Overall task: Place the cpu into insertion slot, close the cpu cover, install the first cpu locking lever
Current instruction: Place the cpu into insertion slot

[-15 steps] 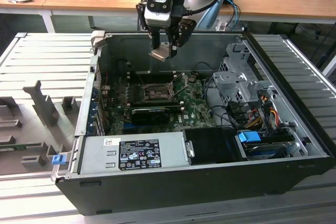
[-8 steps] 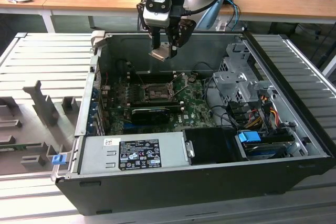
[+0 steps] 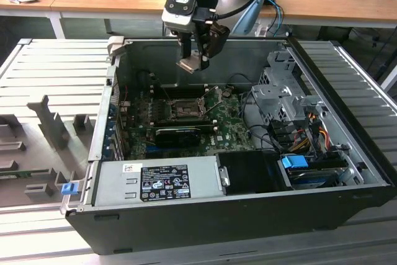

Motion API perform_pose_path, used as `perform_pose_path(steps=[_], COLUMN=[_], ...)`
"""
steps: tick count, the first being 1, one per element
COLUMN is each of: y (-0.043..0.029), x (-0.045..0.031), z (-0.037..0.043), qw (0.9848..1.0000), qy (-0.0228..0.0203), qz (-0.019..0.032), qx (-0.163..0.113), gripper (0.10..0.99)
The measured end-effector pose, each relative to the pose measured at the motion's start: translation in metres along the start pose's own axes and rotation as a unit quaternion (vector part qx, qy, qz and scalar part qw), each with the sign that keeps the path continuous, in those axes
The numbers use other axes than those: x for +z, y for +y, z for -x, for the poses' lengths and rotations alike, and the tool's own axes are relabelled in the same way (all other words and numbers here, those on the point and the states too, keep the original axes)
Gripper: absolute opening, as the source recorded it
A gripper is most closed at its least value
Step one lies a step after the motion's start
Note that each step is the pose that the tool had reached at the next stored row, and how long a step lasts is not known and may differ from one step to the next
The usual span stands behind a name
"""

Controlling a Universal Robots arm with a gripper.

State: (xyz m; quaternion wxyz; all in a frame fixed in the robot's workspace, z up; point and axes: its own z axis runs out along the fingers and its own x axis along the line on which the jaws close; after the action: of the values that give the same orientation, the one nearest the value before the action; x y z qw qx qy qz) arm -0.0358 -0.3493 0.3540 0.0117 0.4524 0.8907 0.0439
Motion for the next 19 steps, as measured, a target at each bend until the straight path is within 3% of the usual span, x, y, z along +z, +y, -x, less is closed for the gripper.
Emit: perform_pose_path(steps=[3,9,12,19], y=[-0.0001,-0.0001,-0.0002,-0.0002], x=[0.0005,0.0015,0.0018,0.0026], z=[0.0,0.0,0.0,0.0001], qw=[0.9998,0.998,0.9966,0.9915], qy=[-0.0017,-0.0056,-0.0074,-0.0116], qz=[0.0003,0.0012,0.0015,0.0024], qx=[0.019,0.063,0.083,0.129], gripper=[0.529,0.529,0.529,0.529])
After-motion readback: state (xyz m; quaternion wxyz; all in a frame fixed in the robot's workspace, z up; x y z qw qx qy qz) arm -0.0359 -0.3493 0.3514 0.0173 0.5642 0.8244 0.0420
